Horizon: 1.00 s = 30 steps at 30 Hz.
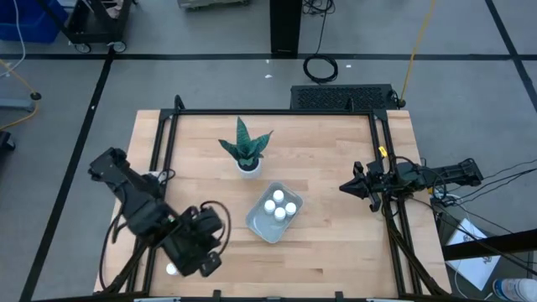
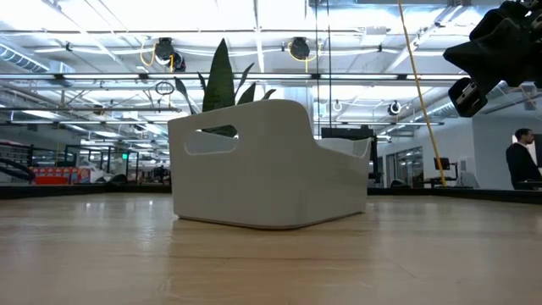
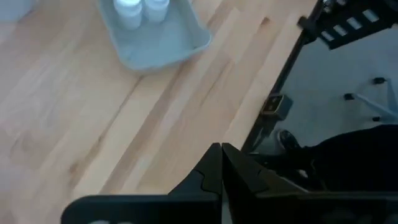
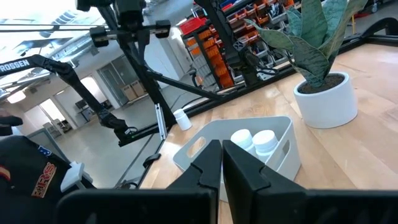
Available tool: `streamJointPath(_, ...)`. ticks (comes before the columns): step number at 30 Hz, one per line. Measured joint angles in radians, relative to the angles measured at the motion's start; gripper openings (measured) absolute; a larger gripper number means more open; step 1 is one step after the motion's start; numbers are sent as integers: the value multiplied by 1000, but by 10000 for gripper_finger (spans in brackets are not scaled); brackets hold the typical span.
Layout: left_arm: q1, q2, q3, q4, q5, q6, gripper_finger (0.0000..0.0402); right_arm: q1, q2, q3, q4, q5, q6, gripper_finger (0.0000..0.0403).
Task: Pick and place pill bottles into a basket
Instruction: Put the white medicine bottle into the gray bin
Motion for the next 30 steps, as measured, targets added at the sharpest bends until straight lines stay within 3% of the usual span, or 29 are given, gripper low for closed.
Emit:
streamJointPath(12,-202,0,0,-170,3,-243,13,0,0,0,0,0,0,8)
streamJointPath(17,-280,0,-10,-230,-54,-381,6,0,0,0,0,0,0,8)
streamJointPath(20,-330,0,-43,-259,-52,-512,23,0,0,0,0,0,0,9)
streamJointPath(25,-381,0,-160,-206,101,-632,59,0,0,0,0,0,0,8)
streamJointPath(30,-408,0,-273,-62,111,-774,110,0,0,0,0,0,0,8)
